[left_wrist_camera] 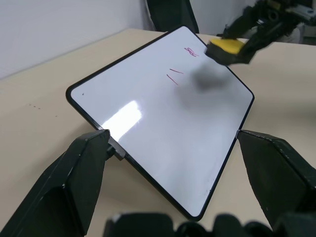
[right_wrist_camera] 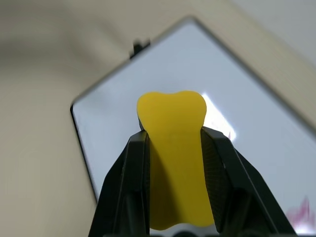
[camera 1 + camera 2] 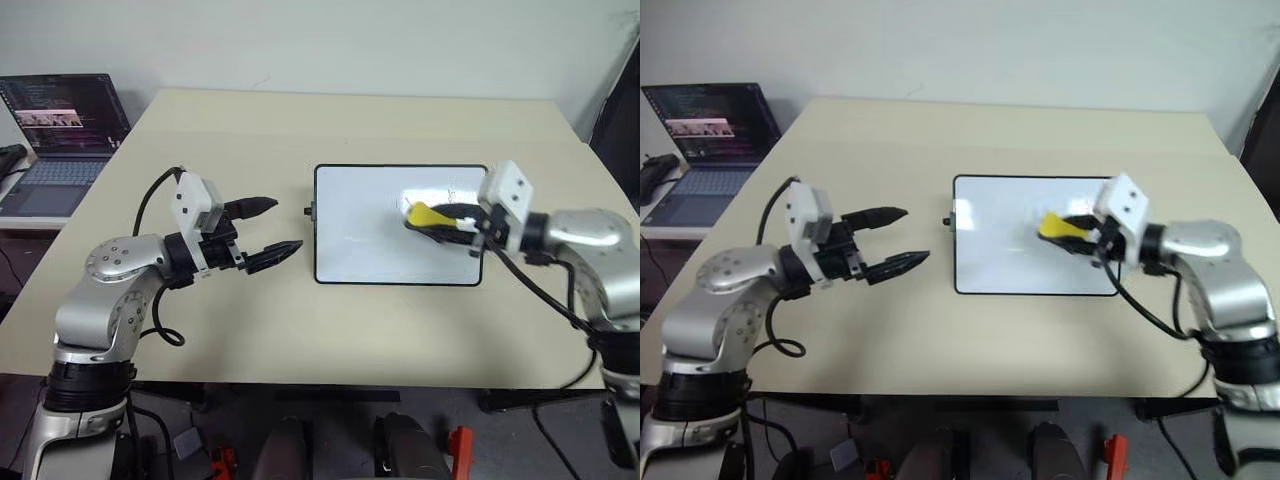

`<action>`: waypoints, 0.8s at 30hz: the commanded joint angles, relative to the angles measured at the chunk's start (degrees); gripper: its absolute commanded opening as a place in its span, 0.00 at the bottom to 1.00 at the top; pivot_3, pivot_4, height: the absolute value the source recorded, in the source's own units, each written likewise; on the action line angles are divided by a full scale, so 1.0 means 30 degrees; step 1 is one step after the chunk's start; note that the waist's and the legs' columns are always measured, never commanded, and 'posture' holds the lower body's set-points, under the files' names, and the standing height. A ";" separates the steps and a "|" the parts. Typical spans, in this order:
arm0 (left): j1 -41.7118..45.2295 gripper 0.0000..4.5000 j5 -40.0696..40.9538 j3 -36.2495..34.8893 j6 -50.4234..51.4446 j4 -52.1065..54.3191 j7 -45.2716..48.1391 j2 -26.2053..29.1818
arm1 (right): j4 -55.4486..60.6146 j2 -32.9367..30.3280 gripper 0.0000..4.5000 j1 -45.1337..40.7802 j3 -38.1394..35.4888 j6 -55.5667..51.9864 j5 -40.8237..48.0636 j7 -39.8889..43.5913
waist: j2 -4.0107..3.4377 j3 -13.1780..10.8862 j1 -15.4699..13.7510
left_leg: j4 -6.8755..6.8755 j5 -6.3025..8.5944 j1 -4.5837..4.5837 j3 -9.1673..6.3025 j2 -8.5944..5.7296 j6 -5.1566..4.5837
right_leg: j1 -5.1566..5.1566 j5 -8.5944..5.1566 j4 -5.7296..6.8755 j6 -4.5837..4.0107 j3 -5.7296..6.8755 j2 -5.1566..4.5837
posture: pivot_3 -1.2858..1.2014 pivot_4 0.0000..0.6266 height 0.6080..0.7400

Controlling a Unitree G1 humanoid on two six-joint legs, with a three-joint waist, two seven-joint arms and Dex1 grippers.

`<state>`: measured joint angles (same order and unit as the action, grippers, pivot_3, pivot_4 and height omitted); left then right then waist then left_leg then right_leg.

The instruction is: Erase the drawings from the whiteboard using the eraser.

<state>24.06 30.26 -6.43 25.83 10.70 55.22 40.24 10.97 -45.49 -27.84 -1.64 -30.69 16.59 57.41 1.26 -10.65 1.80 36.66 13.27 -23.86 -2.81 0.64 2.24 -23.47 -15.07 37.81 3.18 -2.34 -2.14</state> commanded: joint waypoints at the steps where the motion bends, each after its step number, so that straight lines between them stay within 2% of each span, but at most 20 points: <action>1: 0.0473 1.00 -0.0133 0.0088 -0.0370 -0.0238 0.0462 0.0162 | 0.1161 -0.1346 0.25 0.1139 -0.1838 -0.0051 0.0432 0.0100 | -0.0001 -0.0001 0.0039 | 0.0007 0.0000 0.0011 0.0004 0.0004 -0.0001 | 0.0002 0.0000 0.0009 0.0000 -0.0003 0.0011 | 0.52 0.24 1.00; 10: 0.1517 1.00 -0.0122 0.0937 -0.0232 -0.0630 0.1139 -0.0040 | 0.1442 -0.2686 0.25 0.2305 -0.3352 -0.0333 0.0895 -0.0194 | 0.0002 -0.0003 0.0006 | 0.0068 -0.0002 0.0020 0.0000 0.0011 0.0001 | 0.0025 -0.0001 0.0046 0.0005 -0.0011 0.0033 | 0.52 0.24 1.00; 24: 0.1949 1.00 -0.0261 0.1086 -0.0243 -0.0898 0.1391 -0.0113 | 0.1043 -0.2924 0.25 0.1971 -0.2942 0.0008 0.0955 -0.0439 | 0.0003 -0.0003 0.0004 | 0.0078 -0.0003 0.0020 -0.0004 0.0013 0.0002 | 0.0029 0.0000 0.0051 0.0003 -0.0007 0.0033 | 0.52 0.24 1.00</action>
<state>29.07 29.15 -2.61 25.71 6.67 59.26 39.75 13.23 -53.35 -20.90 -9.48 -31.70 19.06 56.23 1.26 -10.66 1.82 36.90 13.26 -23.79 -2.82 0.68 2.25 -23.39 -15.07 37.97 3.19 -2.36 -2.04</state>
